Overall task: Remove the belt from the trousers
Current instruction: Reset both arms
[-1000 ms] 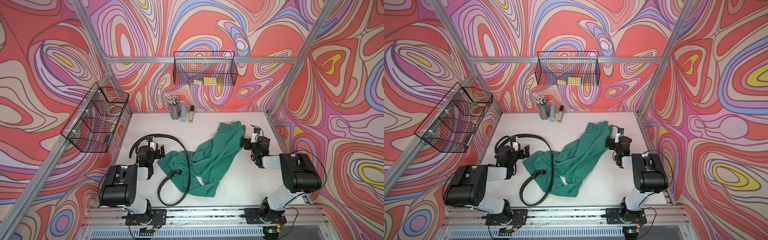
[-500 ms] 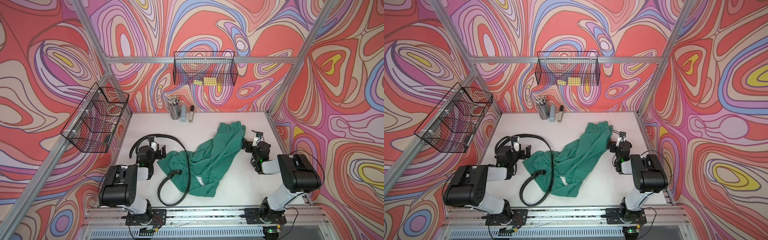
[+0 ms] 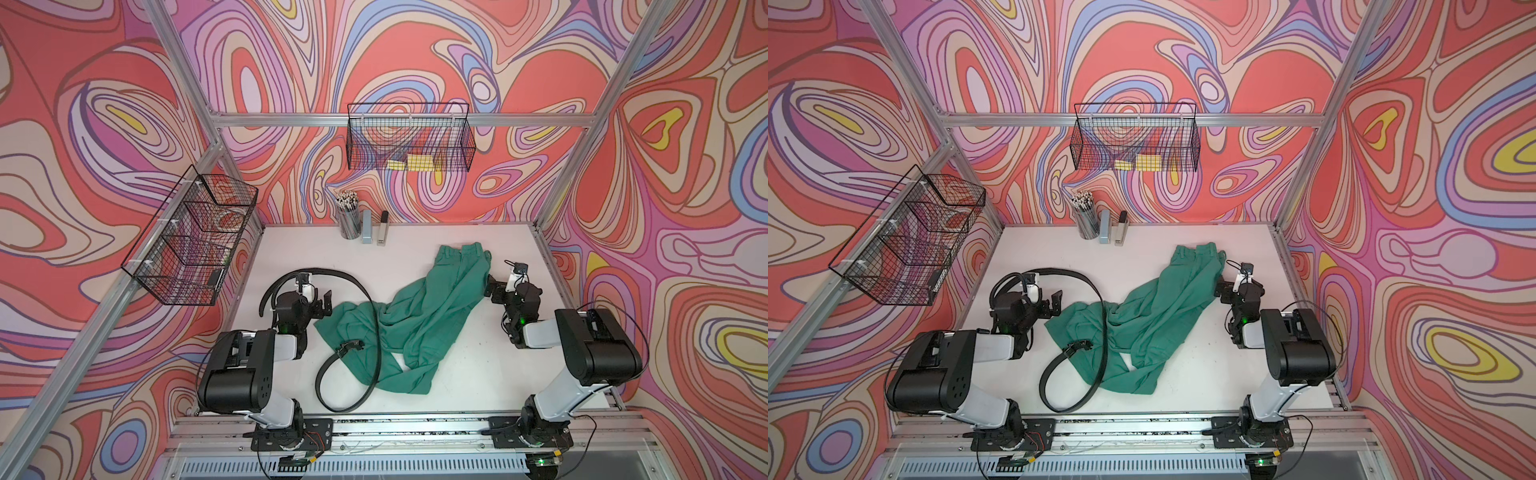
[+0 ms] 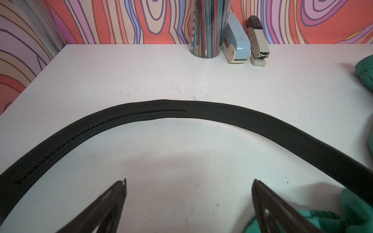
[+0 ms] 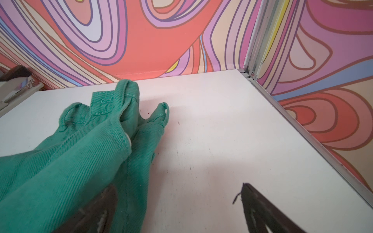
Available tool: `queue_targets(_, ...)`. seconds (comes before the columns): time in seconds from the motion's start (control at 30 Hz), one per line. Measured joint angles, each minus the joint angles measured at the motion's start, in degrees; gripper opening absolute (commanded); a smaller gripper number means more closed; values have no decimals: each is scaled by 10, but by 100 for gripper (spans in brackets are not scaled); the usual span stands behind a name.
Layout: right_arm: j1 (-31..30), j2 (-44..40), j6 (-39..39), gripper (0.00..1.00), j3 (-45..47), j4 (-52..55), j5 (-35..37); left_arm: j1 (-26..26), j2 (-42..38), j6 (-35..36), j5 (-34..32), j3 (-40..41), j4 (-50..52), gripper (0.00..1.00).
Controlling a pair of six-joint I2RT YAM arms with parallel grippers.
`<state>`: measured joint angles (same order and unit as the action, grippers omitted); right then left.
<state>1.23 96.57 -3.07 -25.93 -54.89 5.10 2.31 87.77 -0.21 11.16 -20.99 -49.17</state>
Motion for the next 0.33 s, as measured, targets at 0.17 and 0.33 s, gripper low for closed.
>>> queue_targets(0.17, -1, 0, 0, 98, 0, 0, 0, 0, 0, 0, 0, 0, 0, 100)
queue_targets(0.33, -2, 0, 0, 98, 0, 0, 0, 0, 0, 0, 0, 0, 0, 100)
